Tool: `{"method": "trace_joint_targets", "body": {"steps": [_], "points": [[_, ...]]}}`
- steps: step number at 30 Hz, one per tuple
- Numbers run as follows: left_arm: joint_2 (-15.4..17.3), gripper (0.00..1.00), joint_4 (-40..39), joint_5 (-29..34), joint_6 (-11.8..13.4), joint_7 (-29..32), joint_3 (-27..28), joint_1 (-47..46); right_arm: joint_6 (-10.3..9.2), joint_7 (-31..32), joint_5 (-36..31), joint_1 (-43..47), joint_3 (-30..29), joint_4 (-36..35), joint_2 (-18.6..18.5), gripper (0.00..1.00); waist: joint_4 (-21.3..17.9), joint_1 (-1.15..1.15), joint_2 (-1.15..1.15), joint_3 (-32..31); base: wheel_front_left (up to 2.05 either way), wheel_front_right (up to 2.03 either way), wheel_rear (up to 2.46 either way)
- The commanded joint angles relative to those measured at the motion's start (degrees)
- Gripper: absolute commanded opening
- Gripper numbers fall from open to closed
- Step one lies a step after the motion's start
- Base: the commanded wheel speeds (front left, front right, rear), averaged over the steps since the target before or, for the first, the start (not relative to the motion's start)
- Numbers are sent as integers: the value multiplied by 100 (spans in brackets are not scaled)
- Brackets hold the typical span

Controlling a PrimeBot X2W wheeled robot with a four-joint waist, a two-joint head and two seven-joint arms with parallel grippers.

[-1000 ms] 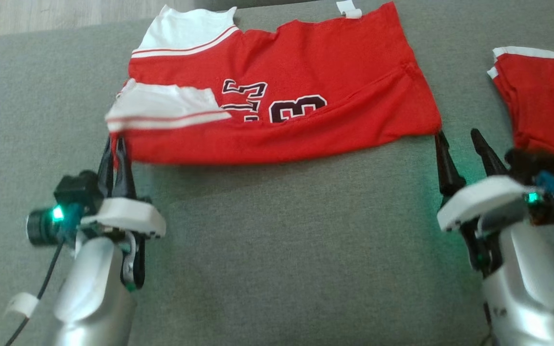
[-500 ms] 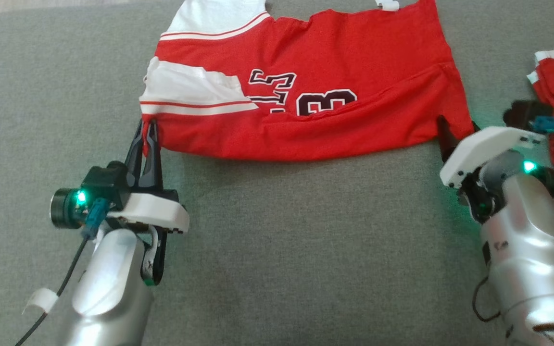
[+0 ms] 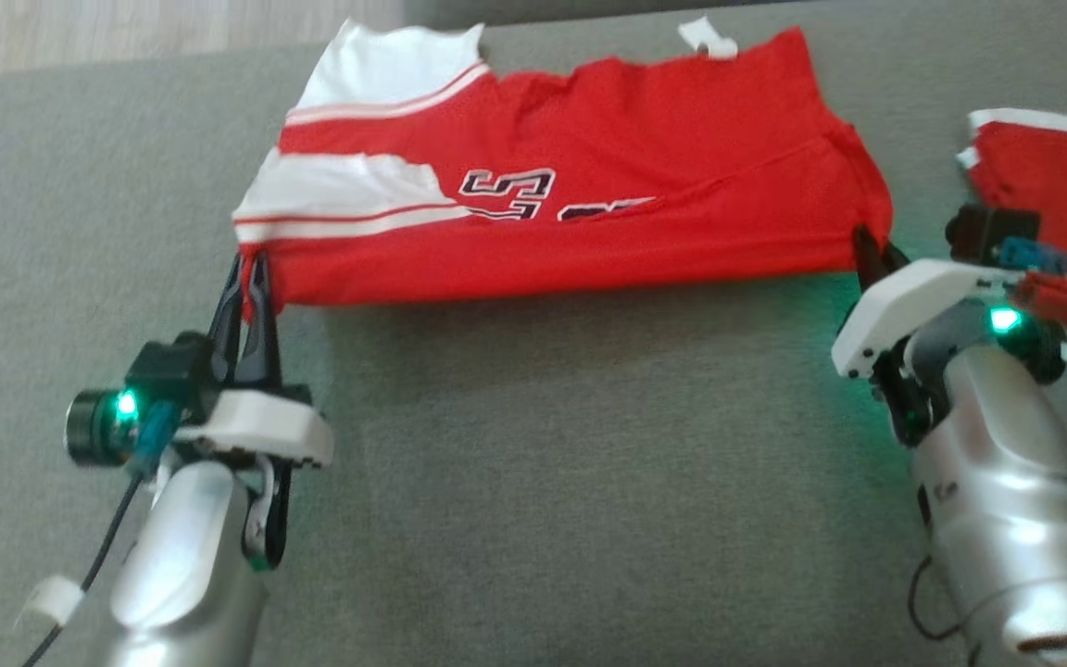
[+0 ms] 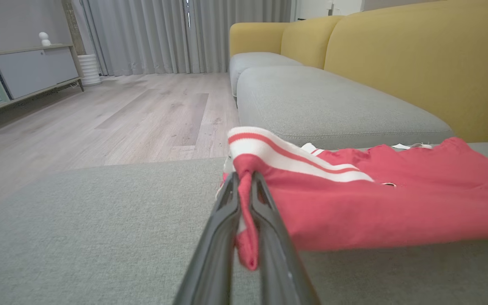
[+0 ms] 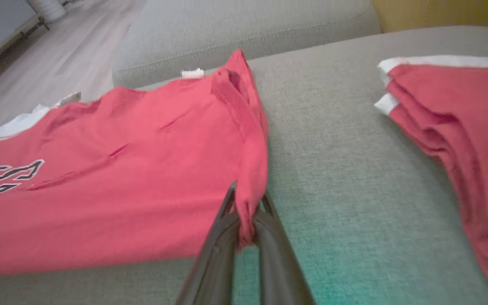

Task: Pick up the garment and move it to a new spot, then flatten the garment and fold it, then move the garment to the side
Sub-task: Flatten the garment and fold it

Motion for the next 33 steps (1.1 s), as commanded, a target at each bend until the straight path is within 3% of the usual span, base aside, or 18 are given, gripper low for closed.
{"method": "trace_joint_targets", "body": {"steps": [1, 4, 13, 23, 24, 25, 27, 28, 33], "points": [[226, 0, -219, -42, 72, -43, 227, 36, -4, -105, 133, 103, 165, -263, 45, 0, -130, 0, 0, -145, 0, 0, 0], [327, 0, -338, -99, 103, -10, 291, 274, -4, -113, 394, 386, 368, -565, 28, 0, -264, 0, 0, -320, 0, 0, 0], [511, 0, -1332, -245, 210, 544, 251, 1549, -4, 716, 1212, 1814, 872, -2210, -299, 0, -524, 0, 0, -971, 0, 0, 0], [585, 0, -2478, -323, 401, 1313, 63, 2684, -4, 1696, 1301, 3224, 400, -3779, -311, 0, -545, 0, 0, -1222, 0, 0, 0], [580, 0, -2494, -334, 398, 1356, 39, 2713, -4, 1740, 1273, 3285, 345, -3866, -280, 6, -549, 0, 0, -1219, 0, 0, 0], [573, 0, -2503, -342, 400, 1385, 23, 2727, -4, 1760, 1225, 3333, 299, -3955, -254, 100, -552, 0, 0, -1212, 0, 0, 0], [580, 81, -2496, -313, 422, 1433, -14, 2723, -4, 1814, 1167, 3394, 235, -4092, -198, 100, -557, 0, 0, -1190, 0, 0, 0], [583, 100, -2493, -300, 433, 1444, -25, 2708, -4, 1814, 1136, 3399, 201, -4166, -175, 100, -561, 0, 0, -1169, 0, 0, 0], [572, 100, -2530, -265, 522, 1222, 60, 2459, -4, 1511, 984, 3208, 73, -4623, -85, 100, -587, 0, 0, -995, 0, 0, 0]]}}
